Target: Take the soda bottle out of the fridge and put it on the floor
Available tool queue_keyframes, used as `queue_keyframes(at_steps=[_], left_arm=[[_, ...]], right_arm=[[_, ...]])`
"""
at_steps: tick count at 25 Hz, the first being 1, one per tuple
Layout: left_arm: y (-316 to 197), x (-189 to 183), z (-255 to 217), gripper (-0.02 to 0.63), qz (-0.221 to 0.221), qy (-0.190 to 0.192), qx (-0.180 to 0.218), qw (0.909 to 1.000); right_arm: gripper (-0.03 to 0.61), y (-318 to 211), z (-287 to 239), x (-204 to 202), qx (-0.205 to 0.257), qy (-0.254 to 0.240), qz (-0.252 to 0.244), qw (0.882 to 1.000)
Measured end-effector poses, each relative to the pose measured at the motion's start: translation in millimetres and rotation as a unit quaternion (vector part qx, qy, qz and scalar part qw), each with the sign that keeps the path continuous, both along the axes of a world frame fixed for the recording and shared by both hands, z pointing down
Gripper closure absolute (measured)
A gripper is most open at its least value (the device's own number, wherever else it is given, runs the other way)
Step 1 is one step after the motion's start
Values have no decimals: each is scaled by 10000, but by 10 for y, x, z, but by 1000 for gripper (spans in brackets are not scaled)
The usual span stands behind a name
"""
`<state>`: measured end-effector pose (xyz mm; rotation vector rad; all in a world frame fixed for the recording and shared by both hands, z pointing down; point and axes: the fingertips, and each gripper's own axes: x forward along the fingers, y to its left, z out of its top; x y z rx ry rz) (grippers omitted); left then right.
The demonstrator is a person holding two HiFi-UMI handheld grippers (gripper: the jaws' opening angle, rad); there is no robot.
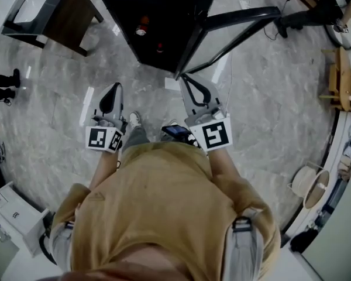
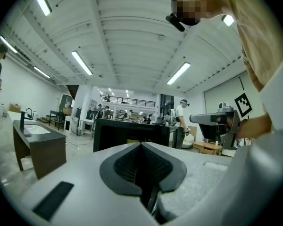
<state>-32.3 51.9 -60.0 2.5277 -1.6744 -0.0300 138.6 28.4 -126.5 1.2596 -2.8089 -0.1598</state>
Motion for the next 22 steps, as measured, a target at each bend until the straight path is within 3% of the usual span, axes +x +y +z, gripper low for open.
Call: queue_keyframes(at_steps=[4,12,15,22], left_arm=[[-280,-82,23,612,435,-108,38,9990],[-967,-322,305,612,757,-76,-105,9970],[-1136,-332,610,612,974,-167,-192,9949],[-1584,-359,1606,612,1200,-206,-508,9913]], right_arm=[[578,-150,-21,-128,-38,65,333,9994],[578,-561,191,-466,-133,45,700,9975],[578,-655,394,-594,-275,-61,840,9961],[578,-932,1320,-778,-725,389,846,9930]])
